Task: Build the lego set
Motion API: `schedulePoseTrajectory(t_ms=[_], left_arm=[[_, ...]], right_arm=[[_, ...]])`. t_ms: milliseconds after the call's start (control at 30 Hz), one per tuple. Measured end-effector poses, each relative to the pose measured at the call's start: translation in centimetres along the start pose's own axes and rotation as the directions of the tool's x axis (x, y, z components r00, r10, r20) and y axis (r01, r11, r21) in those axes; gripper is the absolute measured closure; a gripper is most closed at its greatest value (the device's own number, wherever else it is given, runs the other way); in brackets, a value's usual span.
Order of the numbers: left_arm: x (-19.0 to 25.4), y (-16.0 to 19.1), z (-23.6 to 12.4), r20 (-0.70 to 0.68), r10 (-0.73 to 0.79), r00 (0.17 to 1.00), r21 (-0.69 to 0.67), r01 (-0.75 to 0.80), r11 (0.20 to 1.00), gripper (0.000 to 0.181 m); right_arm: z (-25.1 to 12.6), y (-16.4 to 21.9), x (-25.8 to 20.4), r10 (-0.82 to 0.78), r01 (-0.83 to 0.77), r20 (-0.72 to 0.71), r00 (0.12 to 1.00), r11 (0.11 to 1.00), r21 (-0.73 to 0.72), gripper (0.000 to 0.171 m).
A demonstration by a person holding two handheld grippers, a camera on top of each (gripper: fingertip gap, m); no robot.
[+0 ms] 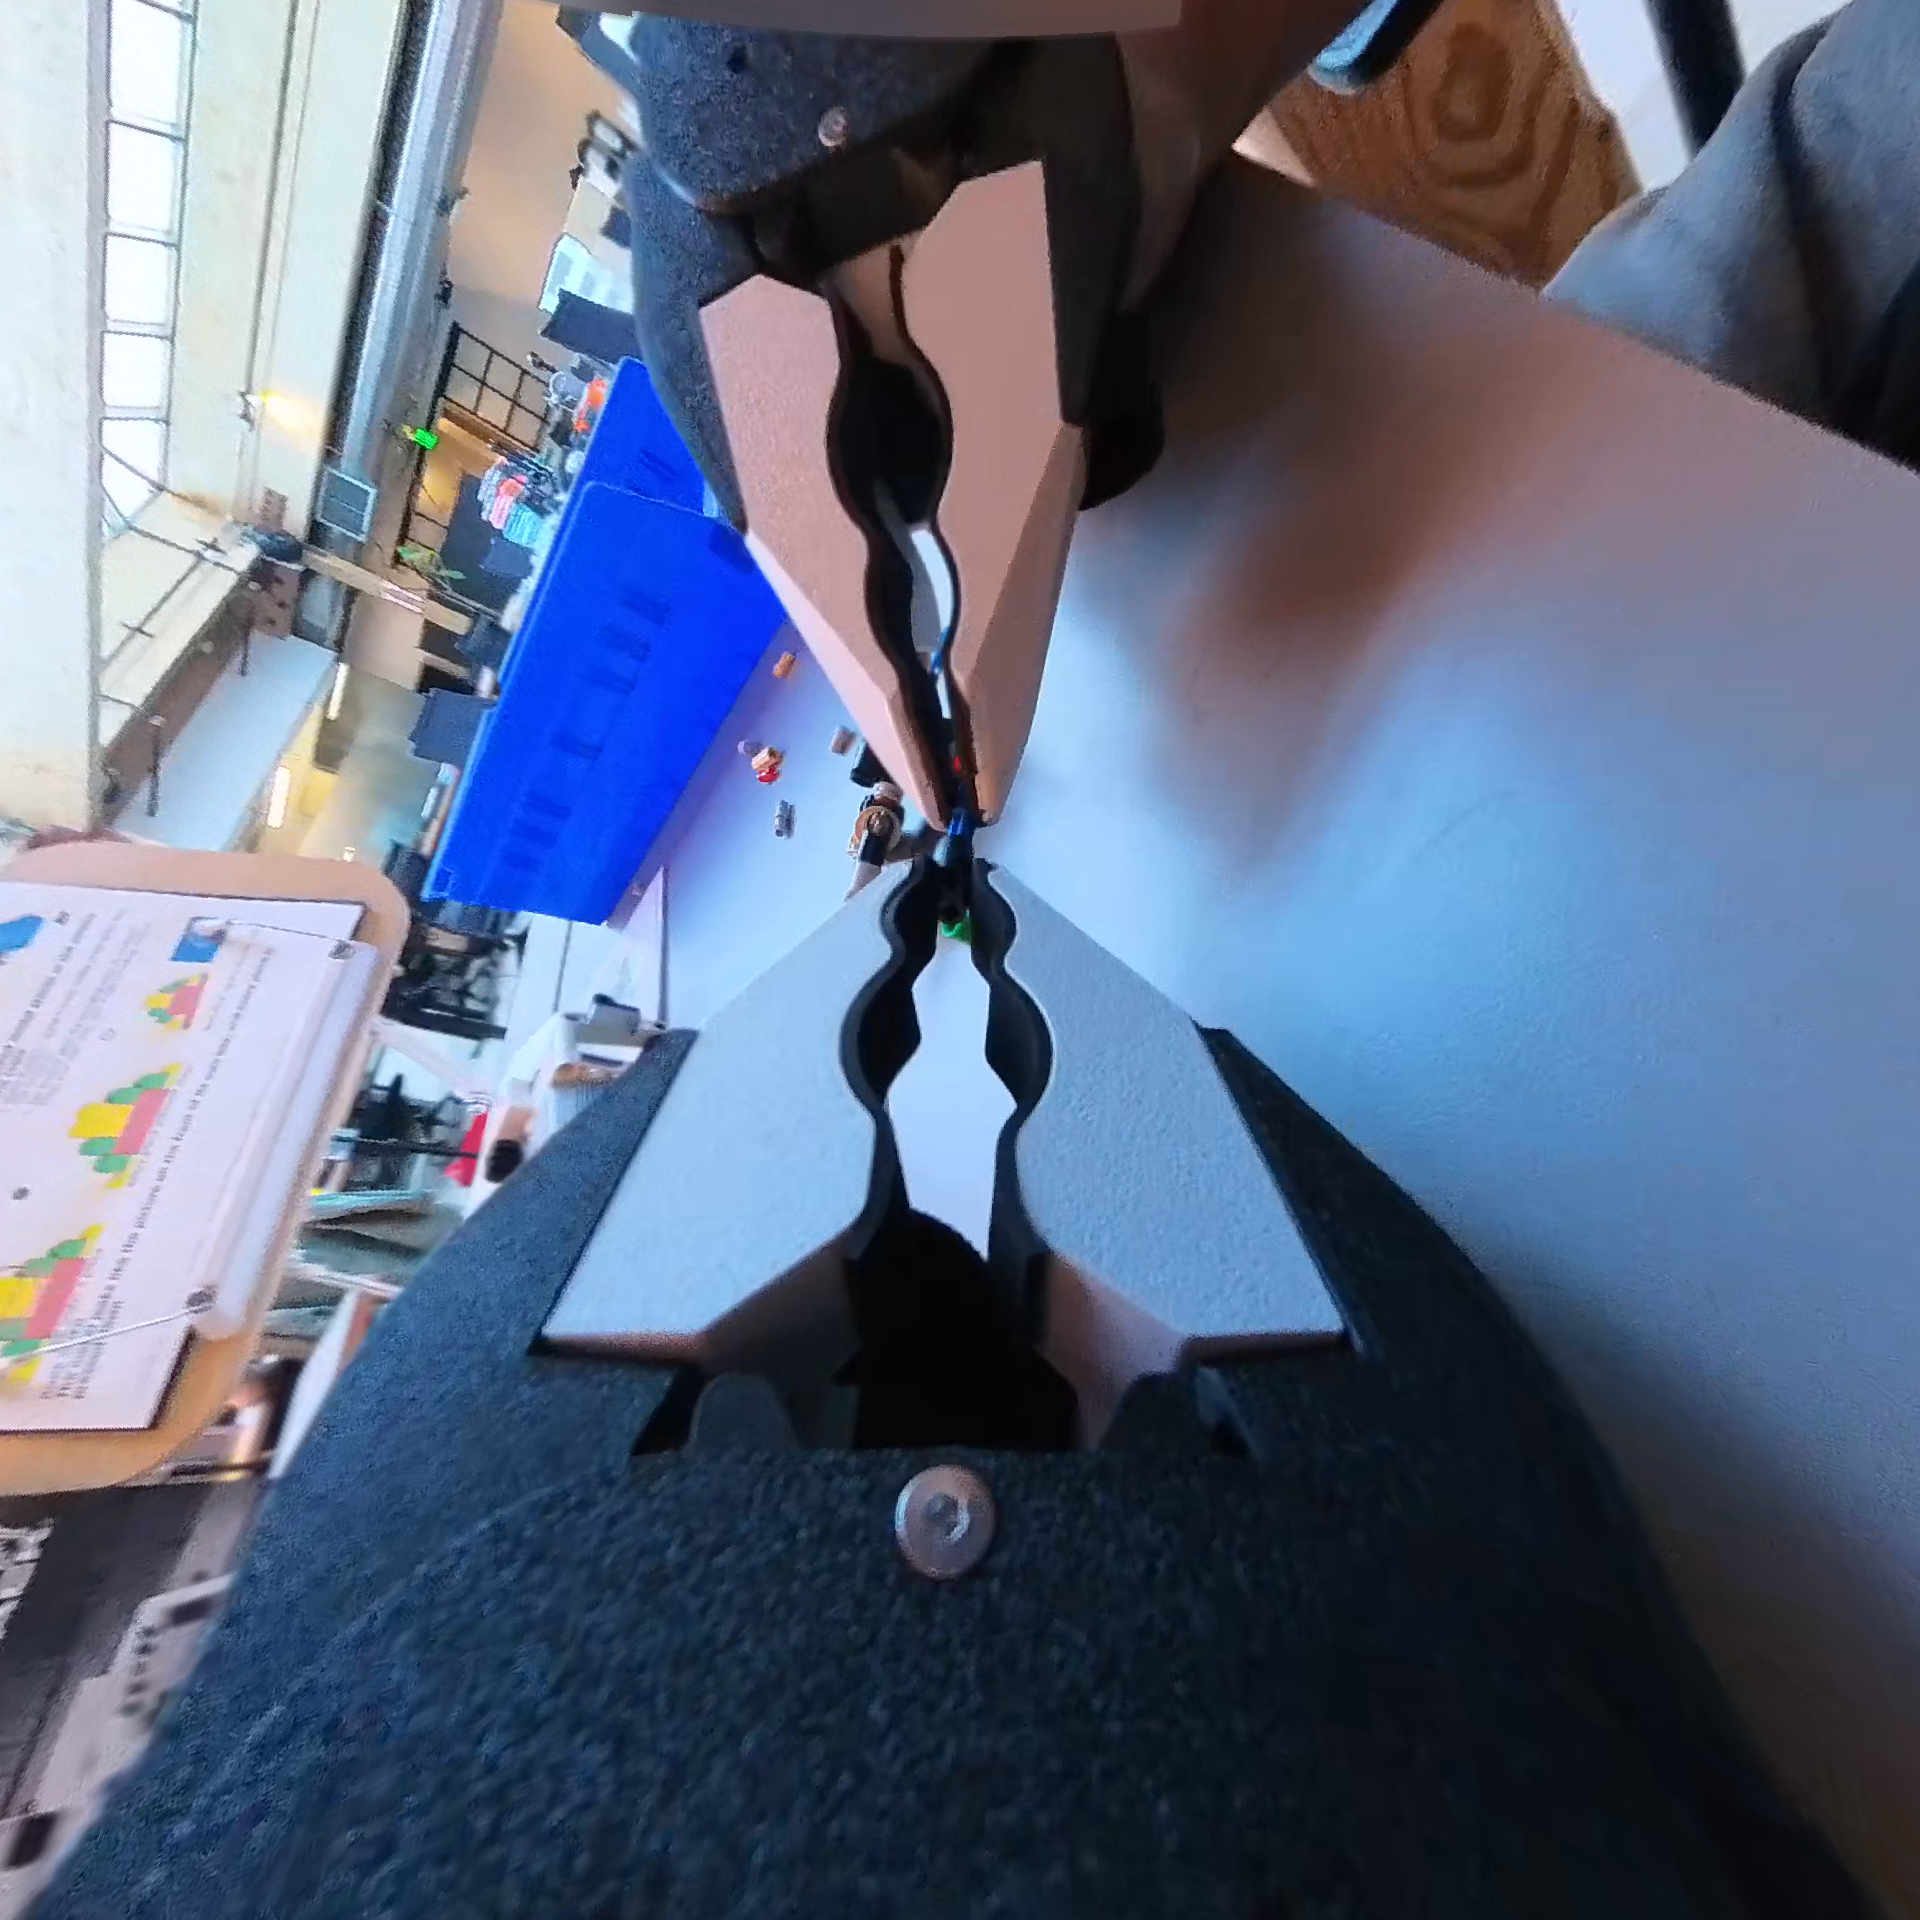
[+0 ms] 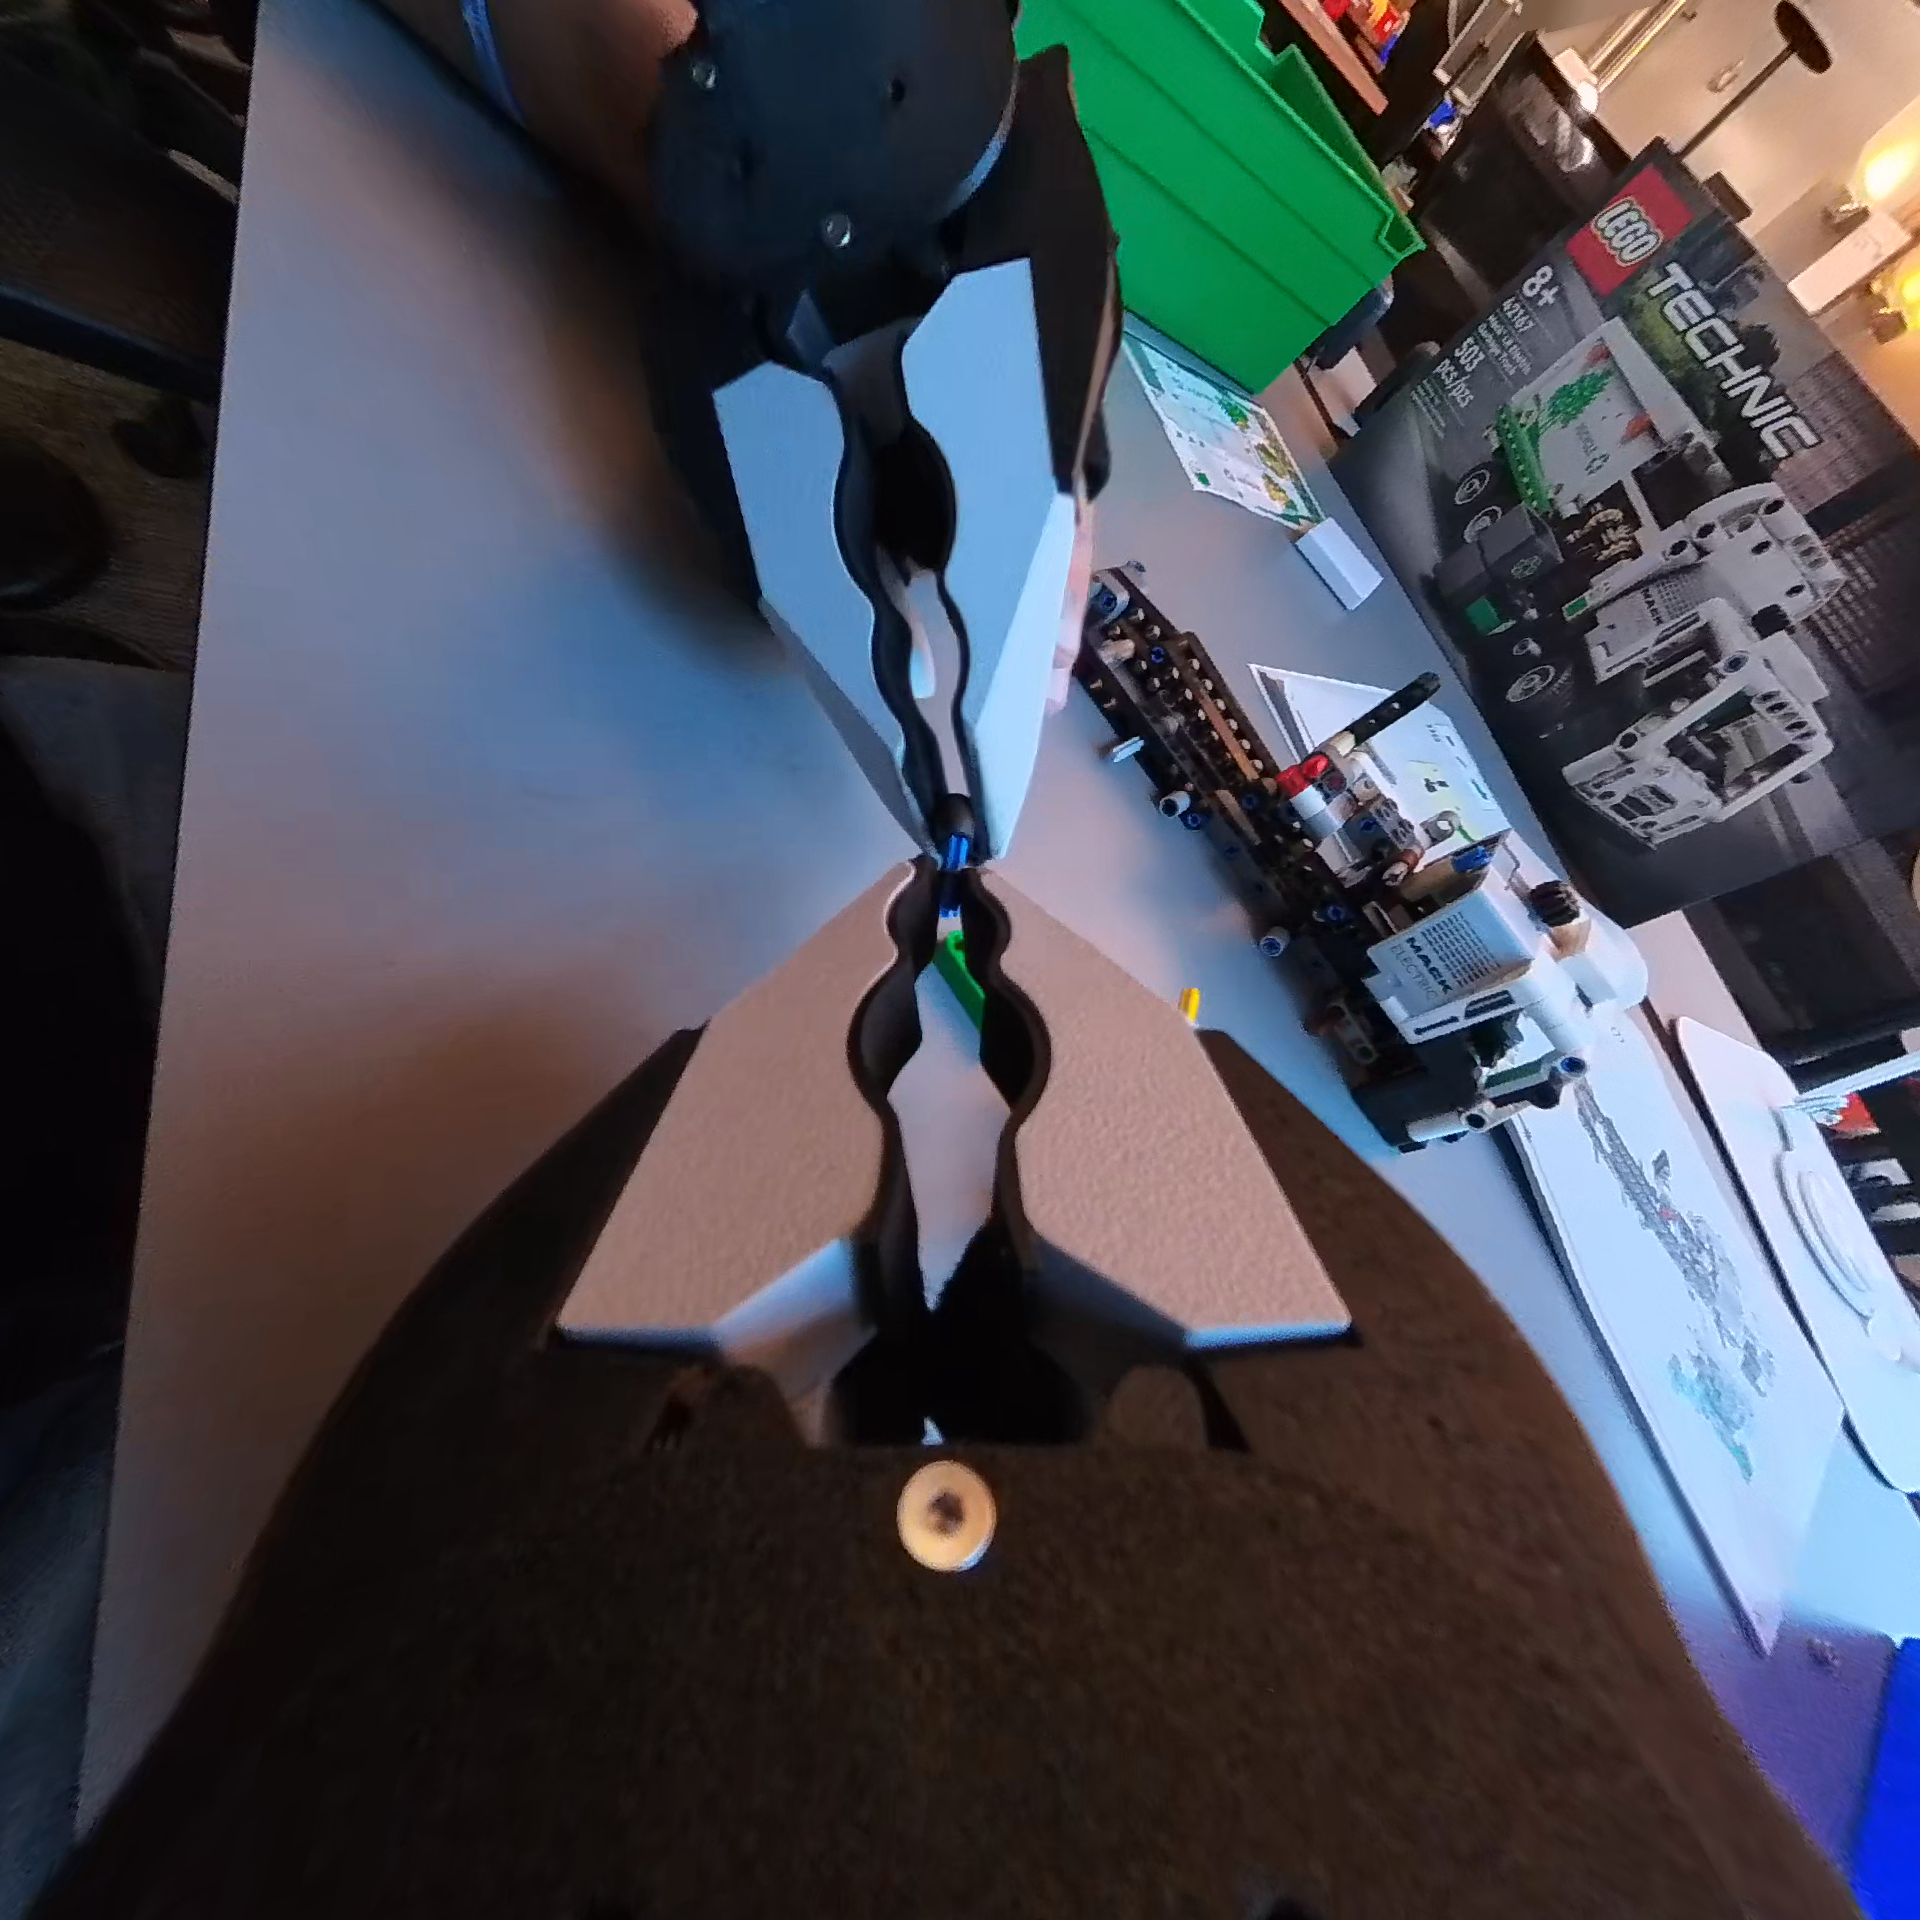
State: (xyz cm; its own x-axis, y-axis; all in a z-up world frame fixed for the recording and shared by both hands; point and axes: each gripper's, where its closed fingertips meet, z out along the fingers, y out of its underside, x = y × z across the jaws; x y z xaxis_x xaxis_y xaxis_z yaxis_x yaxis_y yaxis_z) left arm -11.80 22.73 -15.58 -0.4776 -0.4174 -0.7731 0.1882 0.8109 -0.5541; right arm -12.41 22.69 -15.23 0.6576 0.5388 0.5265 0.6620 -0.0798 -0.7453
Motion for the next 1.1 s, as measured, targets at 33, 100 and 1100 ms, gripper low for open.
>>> schedulePoseTrajectory(t_ms=[33, 100, 1100], left_arm=[[0.0, 0.0, 0.0, 0.008, 0.029, 1.0, -0.007, -0.029, 1.0, 0.178], [0.2, 0.2, 0.1, 0.014, 0.092, 0.996, -0.023, -0.091, 0.996, 0.178], [-4.0, 2.8, 0.5, 0.282, -0.164, 0.945, -0.253, 0.238, 0.938, 0.178]], right_arm=[[0.0, 0.0, 0.0, -0.001, 0.001, -0.001, 1.0, 1.0, -0.002, 0.168], [0.1, 0.2, -0.1, -0.017, 0.017, 0.0, 1.0, 1.0, -0.013, 0.168], [0.1, 0.1, 4.8, 0.701, -0.697, -0.159, 0.695, 0.711, 0.087, 0.141]])
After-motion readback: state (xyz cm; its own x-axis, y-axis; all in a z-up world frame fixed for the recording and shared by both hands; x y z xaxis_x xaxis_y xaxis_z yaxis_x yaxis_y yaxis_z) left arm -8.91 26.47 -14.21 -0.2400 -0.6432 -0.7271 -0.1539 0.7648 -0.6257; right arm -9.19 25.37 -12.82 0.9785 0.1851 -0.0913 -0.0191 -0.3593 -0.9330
